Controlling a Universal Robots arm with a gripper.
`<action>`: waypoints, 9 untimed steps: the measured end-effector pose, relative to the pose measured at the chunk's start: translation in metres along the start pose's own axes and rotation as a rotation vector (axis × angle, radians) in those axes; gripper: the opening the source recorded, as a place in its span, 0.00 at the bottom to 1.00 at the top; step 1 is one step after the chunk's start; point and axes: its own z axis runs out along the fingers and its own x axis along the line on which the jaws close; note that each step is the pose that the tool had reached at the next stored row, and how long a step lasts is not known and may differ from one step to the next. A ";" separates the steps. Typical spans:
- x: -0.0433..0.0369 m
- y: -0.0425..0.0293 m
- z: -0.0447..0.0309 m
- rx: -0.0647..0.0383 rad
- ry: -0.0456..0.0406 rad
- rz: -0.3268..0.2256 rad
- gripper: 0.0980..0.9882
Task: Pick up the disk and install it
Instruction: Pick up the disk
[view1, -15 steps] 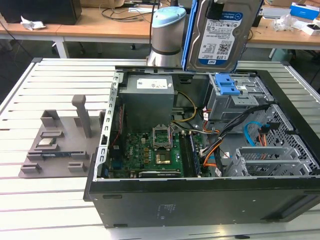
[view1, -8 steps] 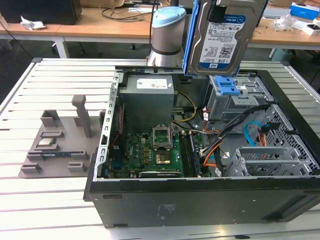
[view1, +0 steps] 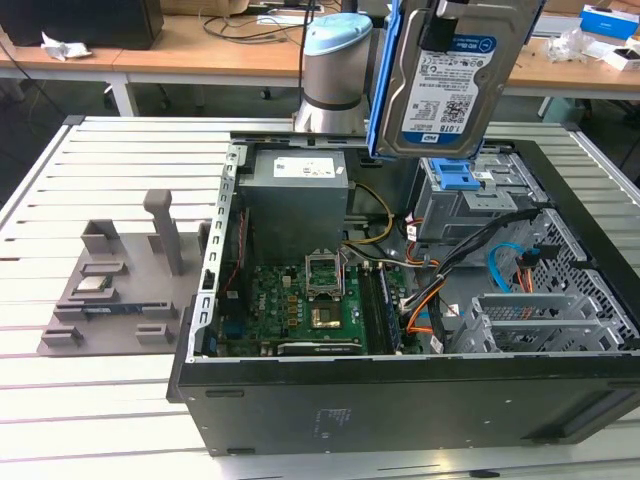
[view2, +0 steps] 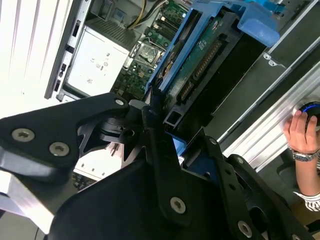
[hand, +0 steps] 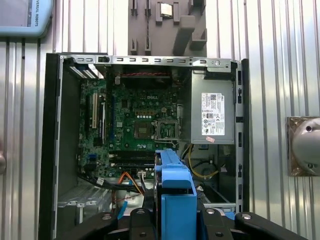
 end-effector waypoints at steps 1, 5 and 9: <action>0.0009 0.0000 0.0000 0.000 0.0001 0.000 0.30; 0.0090 -0.0001 -0.0001 0.000 0.0004 0.000 0.30; 0.0226 -0.0003 -0.0001 0.000 0.0004 0.000 0.30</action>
